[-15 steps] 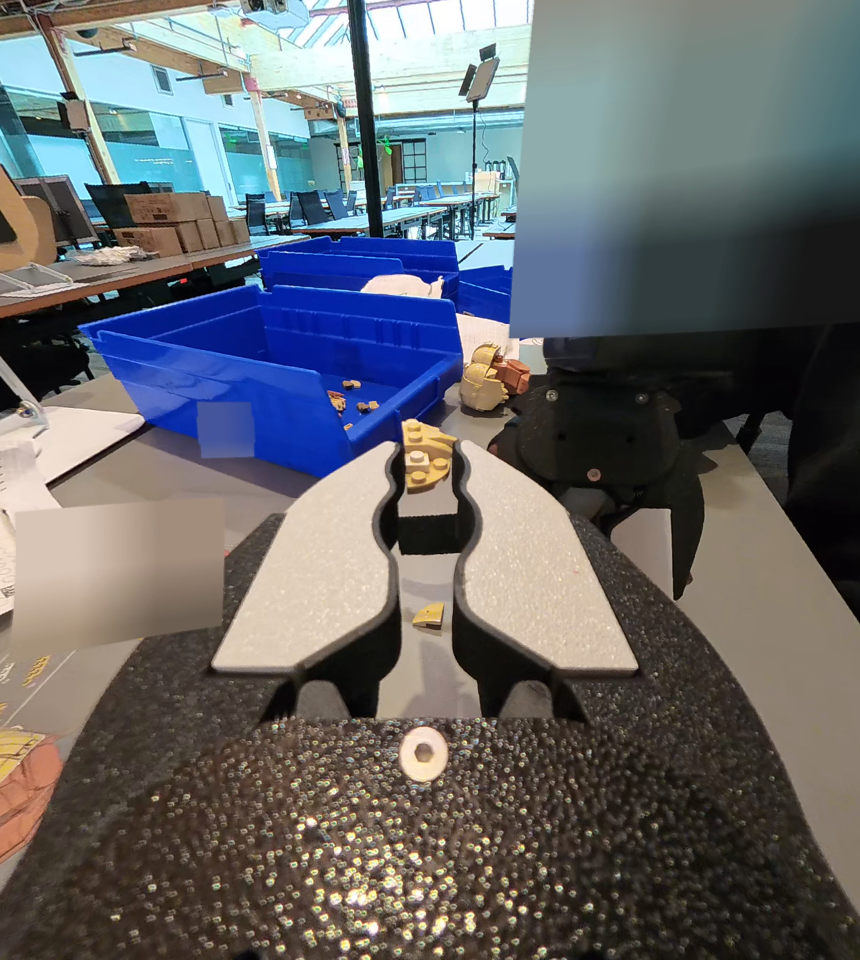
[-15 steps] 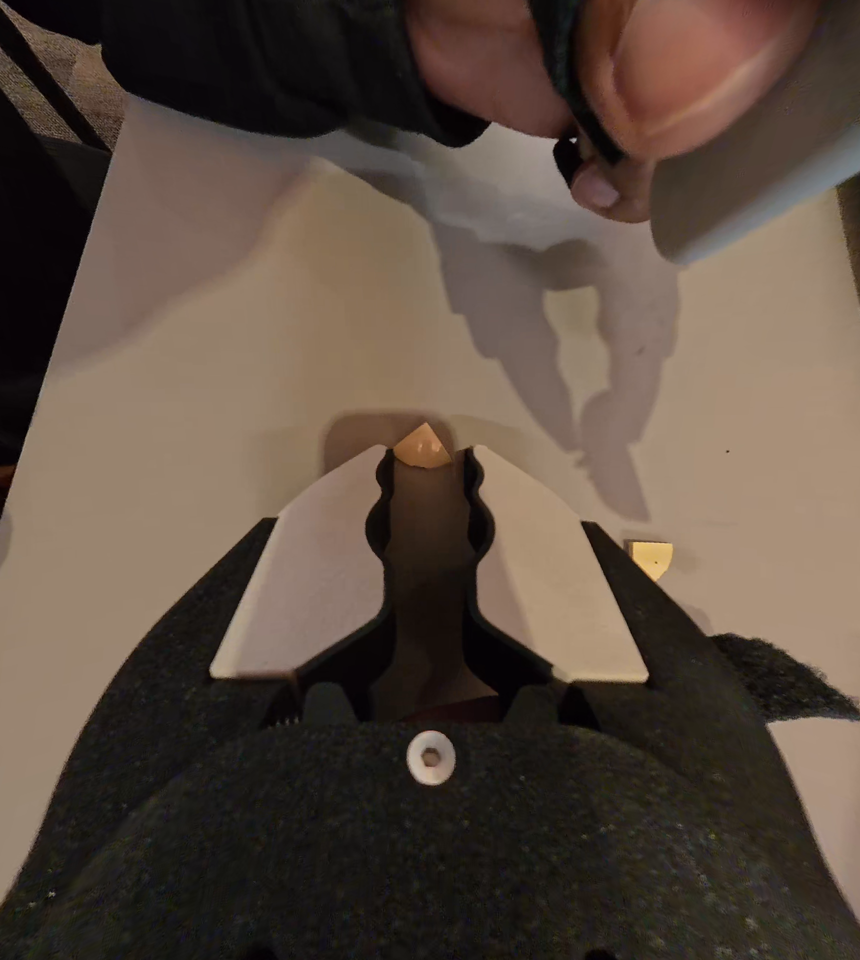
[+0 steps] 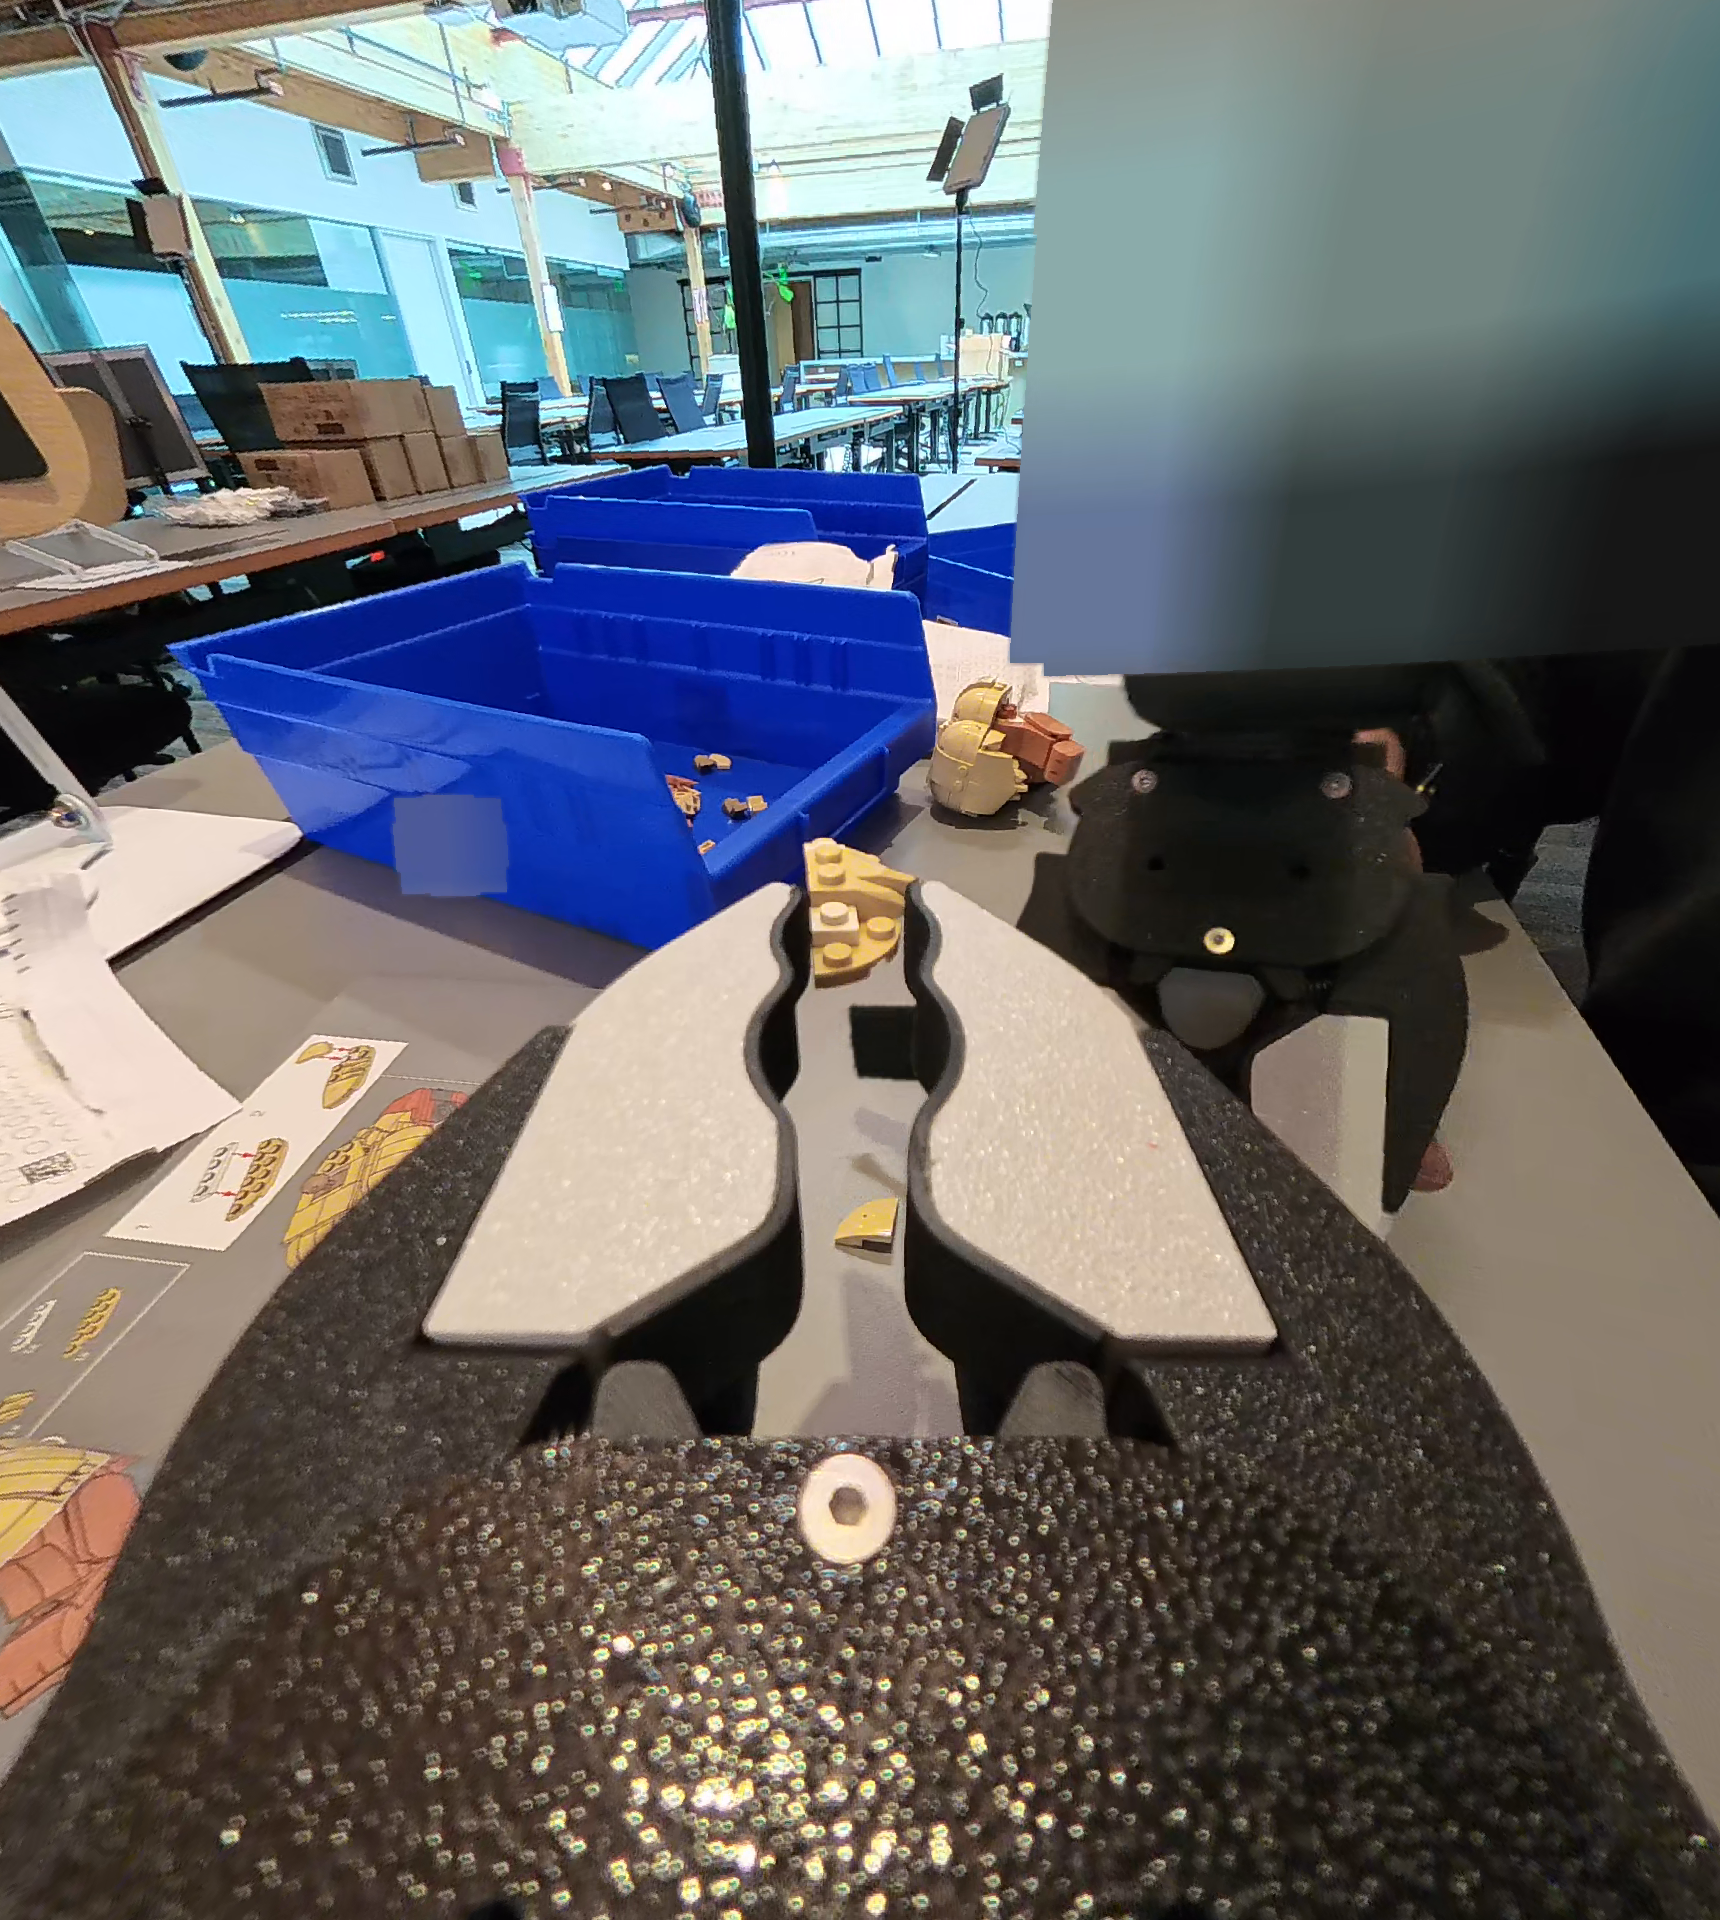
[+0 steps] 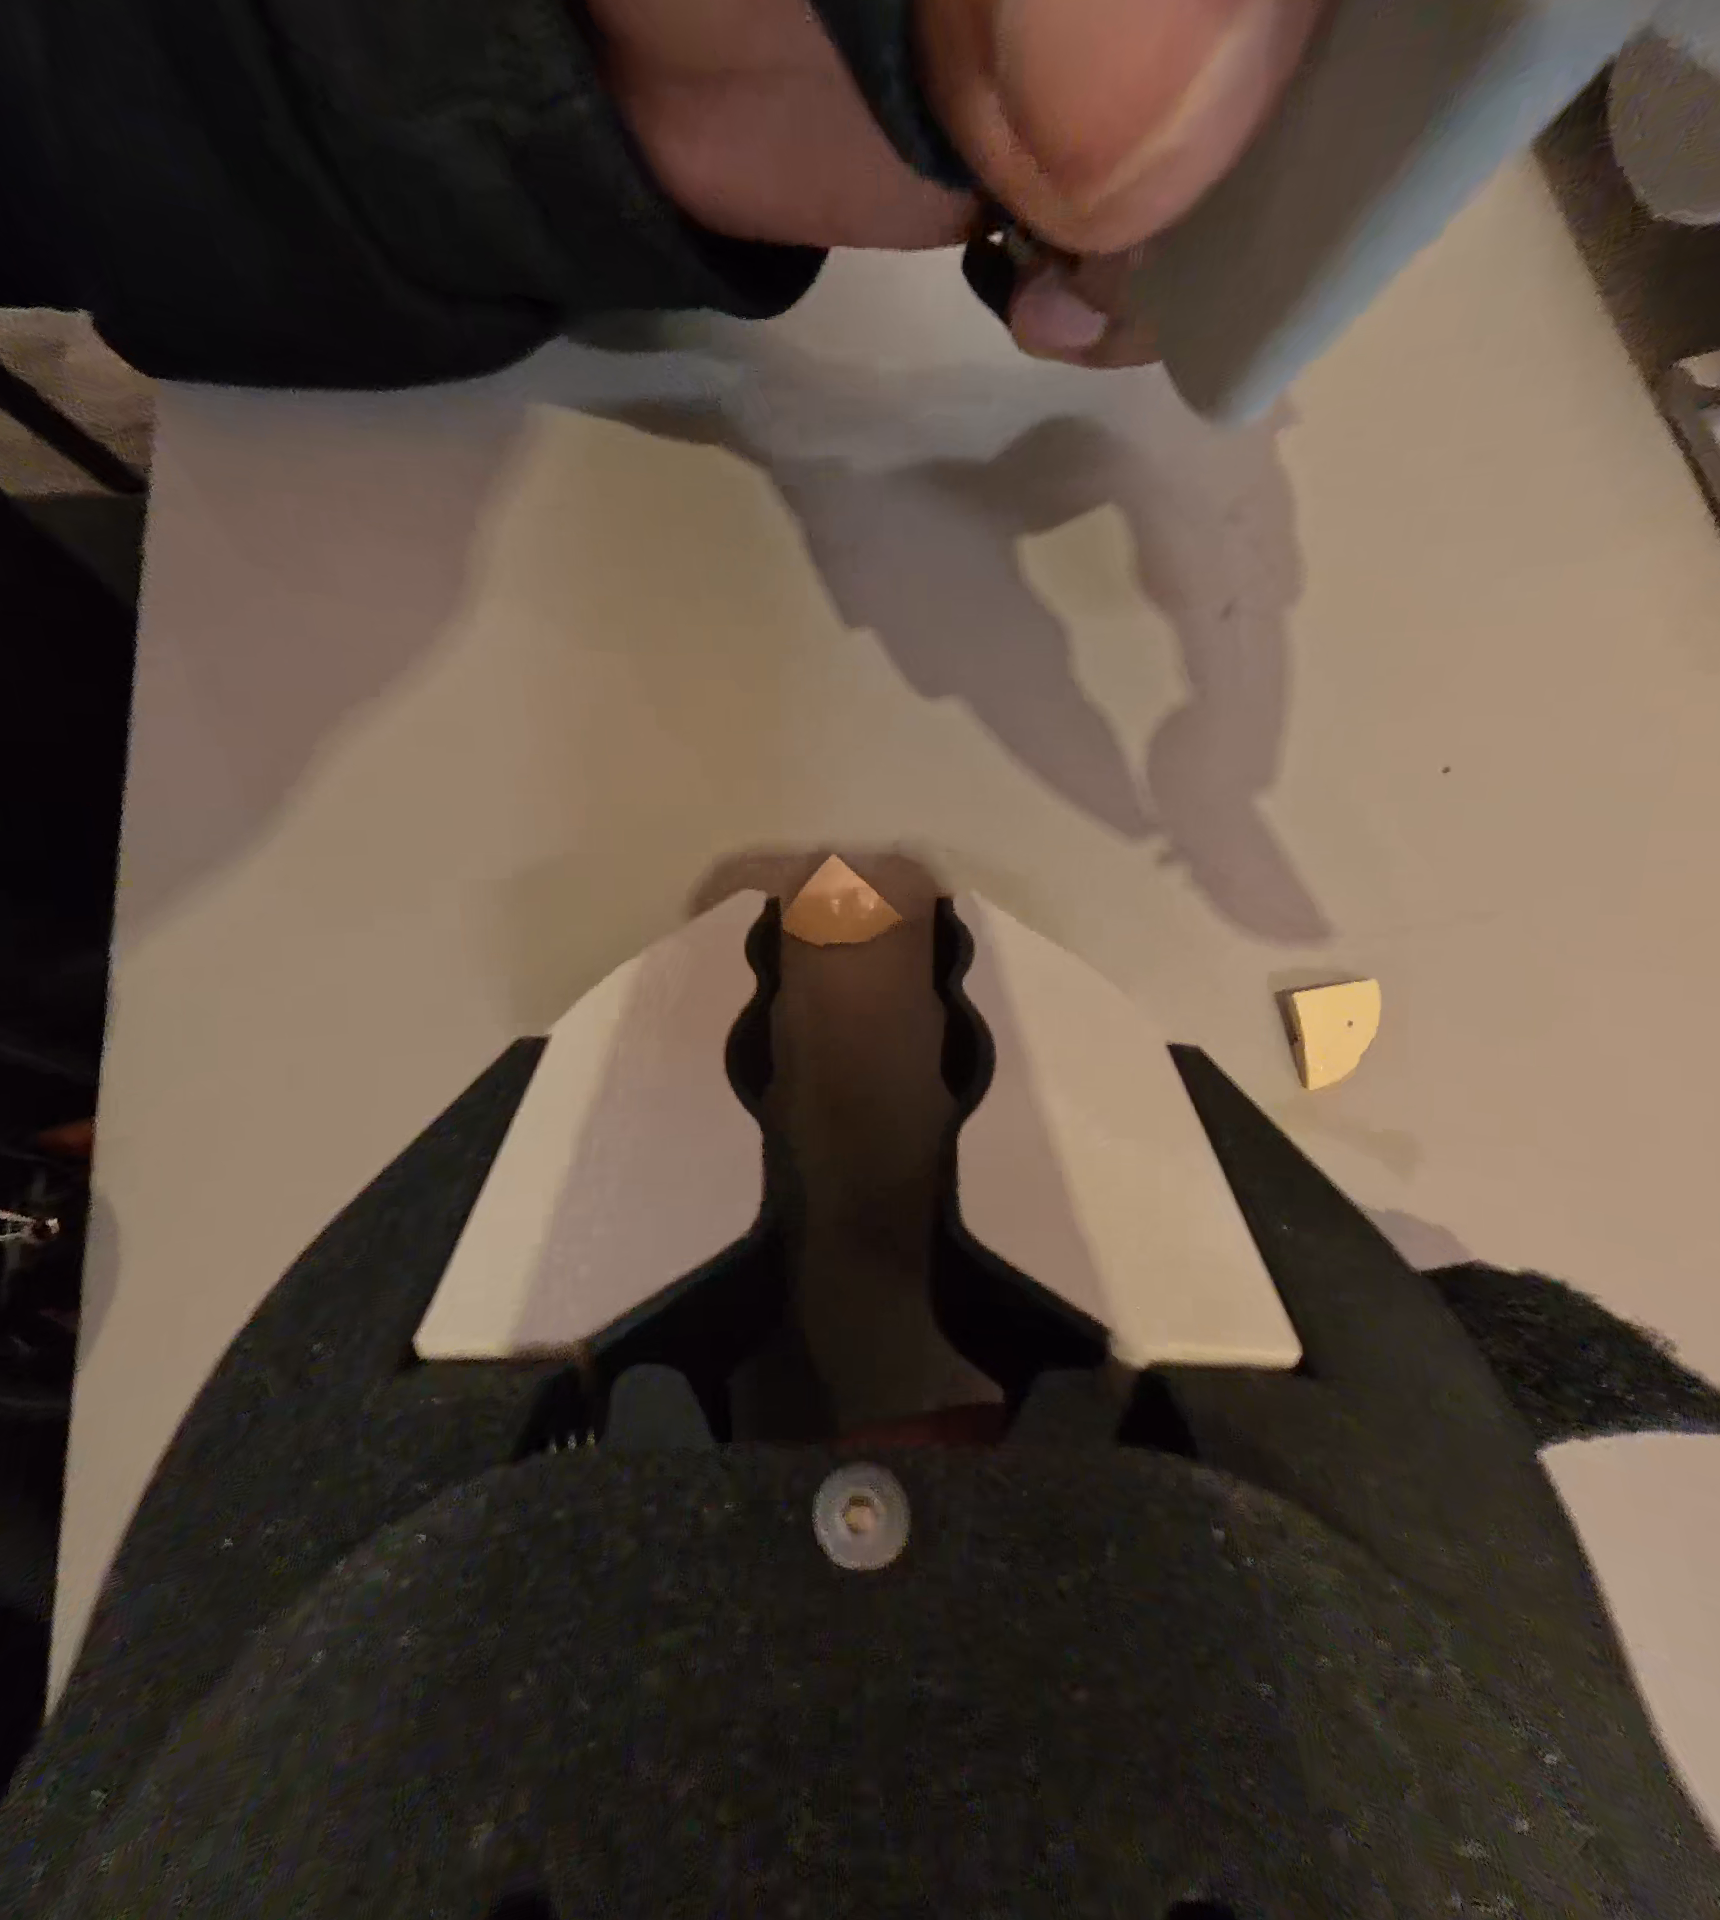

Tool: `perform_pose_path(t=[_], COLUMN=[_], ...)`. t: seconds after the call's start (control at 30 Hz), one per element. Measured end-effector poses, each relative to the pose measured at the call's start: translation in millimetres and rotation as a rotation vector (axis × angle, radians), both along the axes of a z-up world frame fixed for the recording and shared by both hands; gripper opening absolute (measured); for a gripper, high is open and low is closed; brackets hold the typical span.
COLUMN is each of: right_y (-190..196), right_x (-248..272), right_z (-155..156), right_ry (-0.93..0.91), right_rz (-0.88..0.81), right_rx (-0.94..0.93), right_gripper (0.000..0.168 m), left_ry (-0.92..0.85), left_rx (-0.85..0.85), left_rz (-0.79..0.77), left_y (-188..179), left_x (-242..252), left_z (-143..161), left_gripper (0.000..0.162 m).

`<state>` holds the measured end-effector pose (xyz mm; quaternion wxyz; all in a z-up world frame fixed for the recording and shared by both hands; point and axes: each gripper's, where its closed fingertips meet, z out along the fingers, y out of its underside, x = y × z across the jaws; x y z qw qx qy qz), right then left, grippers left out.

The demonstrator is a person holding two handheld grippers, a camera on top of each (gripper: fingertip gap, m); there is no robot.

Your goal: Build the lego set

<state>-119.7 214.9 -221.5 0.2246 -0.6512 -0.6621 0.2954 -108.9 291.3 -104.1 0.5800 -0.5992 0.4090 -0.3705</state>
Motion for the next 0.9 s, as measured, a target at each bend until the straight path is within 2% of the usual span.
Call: perform_pose_path(t=[0.1, 0.23, 0.33, 0.67, 0.77, 0.9], right_y=[0, -5, -3, -1, 8, 32], right_x=[0, -1, -1, 1, 6, 19], right_z=[-2, -2, -2, 0, 10, 49], right_ry=[0.001, 0.004, 0.006, 0.014, 0.038, 0.122], right_rz=[-0.003, 0.011, 0.0, -0.003, -0.038, -0.138], right_rx=[0.085, 0.096, 0.1, 0.11, 0.094, 0.076], right_gripper=[0.03, 0.033, 0.021, 0.02, 0.021, 0.02], left_ry=[-0.001, 0.012, 0.015, 0.018, 0.017, 0.023], left_rx=[-0.004, -0.009, -0.009, -0.004, -0.006, -0.005], left_rz=[-0.005, -0.013, -0.011, -0.003, 0.001, 0.009], left_y=[0, -1, -1, 1, 2, 2], left_x=[1, 4, 4, 2, 2, 4], left_z=[-1, -5, -5, -6, -7, -10], left_gripper=[0.017, 0.017, 0.017, 0.017, 0.017, 0.017])
